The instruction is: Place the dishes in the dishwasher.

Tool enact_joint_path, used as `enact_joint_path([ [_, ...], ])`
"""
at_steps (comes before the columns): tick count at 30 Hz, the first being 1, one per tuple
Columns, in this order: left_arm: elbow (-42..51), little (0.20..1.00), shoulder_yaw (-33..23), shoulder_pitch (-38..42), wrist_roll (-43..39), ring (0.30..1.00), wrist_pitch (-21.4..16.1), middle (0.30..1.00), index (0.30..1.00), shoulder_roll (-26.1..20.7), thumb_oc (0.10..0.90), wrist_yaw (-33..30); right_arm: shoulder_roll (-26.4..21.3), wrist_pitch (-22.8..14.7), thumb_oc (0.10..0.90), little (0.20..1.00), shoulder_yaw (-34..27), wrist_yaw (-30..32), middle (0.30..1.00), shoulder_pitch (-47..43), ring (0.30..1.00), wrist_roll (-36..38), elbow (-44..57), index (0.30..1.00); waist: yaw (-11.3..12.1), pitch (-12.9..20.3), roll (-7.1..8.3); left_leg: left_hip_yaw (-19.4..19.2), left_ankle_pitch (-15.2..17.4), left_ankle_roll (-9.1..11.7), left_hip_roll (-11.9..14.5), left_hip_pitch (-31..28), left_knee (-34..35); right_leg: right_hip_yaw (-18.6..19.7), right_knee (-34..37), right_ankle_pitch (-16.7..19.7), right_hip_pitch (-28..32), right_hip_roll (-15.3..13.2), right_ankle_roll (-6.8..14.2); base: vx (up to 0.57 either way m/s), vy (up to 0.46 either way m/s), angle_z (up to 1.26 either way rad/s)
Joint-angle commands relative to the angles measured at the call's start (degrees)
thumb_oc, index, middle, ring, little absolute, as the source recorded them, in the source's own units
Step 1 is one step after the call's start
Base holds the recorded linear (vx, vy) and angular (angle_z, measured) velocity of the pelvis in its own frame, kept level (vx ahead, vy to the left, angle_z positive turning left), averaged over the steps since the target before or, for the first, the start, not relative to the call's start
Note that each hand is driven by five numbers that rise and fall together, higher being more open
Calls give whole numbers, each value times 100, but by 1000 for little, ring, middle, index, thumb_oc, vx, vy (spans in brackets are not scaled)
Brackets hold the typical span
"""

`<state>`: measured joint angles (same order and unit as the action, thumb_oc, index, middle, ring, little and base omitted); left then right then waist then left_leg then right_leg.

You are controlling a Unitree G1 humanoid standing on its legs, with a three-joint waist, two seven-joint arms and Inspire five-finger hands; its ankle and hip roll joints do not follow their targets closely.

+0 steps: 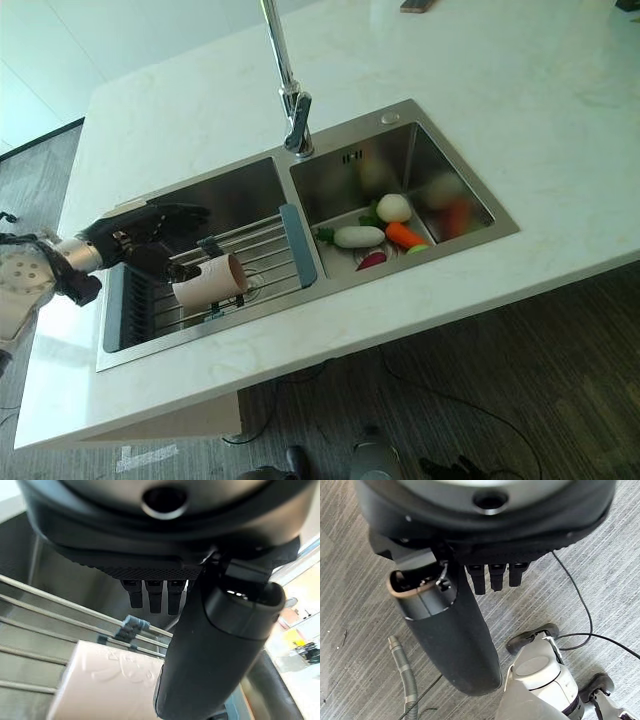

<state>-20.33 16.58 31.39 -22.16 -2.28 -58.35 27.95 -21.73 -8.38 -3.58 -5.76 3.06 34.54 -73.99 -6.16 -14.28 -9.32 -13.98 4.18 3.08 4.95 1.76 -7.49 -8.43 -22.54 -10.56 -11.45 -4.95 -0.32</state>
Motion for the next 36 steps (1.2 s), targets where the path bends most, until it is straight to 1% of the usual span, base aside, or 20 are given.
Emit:
enact_joint_path([
  [1,322,900,-468,717,-340,900,-203,900,900,-731,800,-174,-67,-118,800,900,-231,3,900,120,900,234,-1,900,-49,346,62,167,1217,-170,96,241,-970,-22,535,-438,635,-400,687,0,0,0],
  [5,522,900,-519,613,-282,900,-74,900,900,-759,800,-80,-63,-152,800,900,-245,-34,900,120,900,243,-12,900,-22,347,59,192,1213,-184,83,239,-970,-26,535,-434,647,-402,685,0,0,0],
  [14,721,900,-699,323,-106,900,-1,900,900,-774,800,-115,-46,-97,800,900,-208,11,900,94,900,254,105,900,29,330,63,209,1212,-213,52,246,-970,-46,535,-437,656,-418,691,0,0,0],
  [20,746,900,-859,91,-89,900,7,900,900,-833,800,33,-50,-111,800,900,-256,-21,900,119,900,198,56,900,70,303,61,249,1198,-222,38,261,-970,-70,535,-427,660,-427,695,0,0,0],
  [26,818,900,-882,-71,68,900,30,900,900,-780,800,148,-71,-111,800,900,-246,-9,900,101,900,184,179,900,74,269,55,283,1188,-227,18,294,-970,-52,535,-420,634,-421,693,0,0,0],
  [31,848,900,-784,-77,202,900,77,900,900,-765,800,243,-113,-64,800,900,-232,4,900,75,900,194,226,900,68,237,55,290,1182,-228,6,313,-970,-47,535,-405,611,-425,703,0,0,0],
  [36,945,900,-740,-161,391,900,140,900,900,-723,800,161,-156,-33,800,900,-271,-3,900,79,900,139,241,900,45,177,36,291,1165,-228,-11,357,-970,-24,535,-381,559,-426,707,0,0,0],
])
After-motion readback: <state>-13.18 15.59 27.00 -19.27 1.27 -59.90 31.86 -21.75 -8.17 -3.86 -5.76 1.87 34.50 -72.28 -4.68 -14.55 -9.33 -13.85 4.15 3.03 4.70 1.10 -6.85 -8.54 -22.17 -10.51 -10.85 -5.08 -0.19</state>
